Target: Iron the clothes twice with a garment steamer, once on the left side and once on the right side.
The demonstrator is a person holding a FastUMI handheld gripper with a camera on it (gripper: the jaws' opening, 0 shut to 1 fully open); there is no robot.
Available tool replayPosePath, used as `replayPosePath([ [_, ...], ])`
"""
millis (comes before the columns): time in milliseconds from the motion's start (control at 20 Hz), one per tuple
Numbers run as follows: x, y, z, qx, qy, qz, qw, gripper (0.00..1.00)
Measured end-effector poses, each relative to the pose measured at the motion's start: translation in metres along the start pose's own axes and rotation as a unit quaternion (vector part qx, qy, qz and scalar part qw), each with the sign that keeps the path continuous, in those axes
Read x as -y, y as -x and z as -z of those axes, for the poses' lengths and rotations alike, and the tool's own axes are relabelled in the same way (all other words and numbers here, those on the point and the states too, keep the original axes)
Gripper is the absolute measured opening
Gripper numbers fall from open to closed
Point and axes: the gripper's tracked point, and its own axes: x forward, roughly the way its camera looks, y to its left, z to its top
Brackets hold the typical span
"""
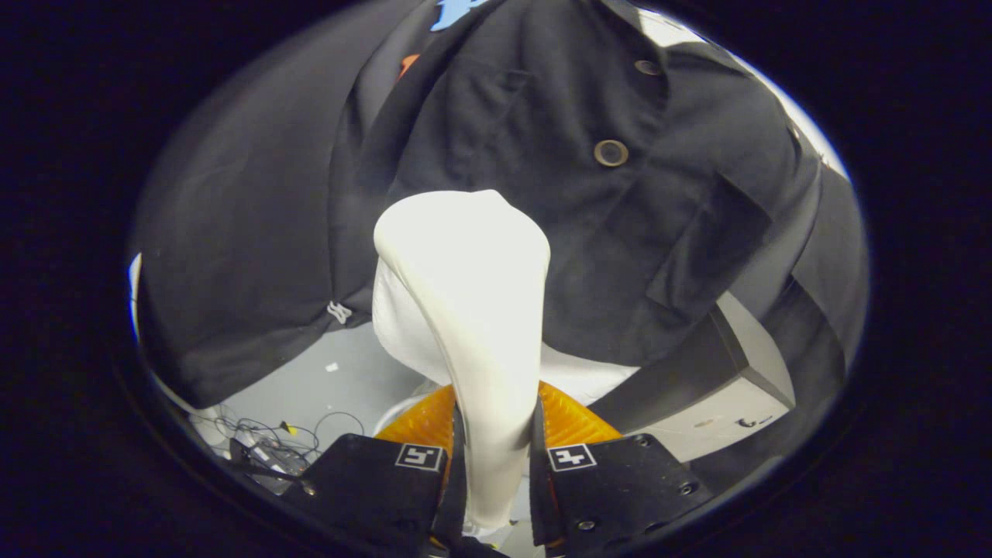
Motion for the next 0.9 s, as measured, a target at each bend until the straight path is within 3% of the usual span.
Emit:
replayPosePath([
  [350,0.110,0.093,0.029,0.061,-0.074,-0.018,0.995,0.36],
  [900,0.319,0.212,0.205,0.060,-0.190,0.010,0.980,0.36],
])
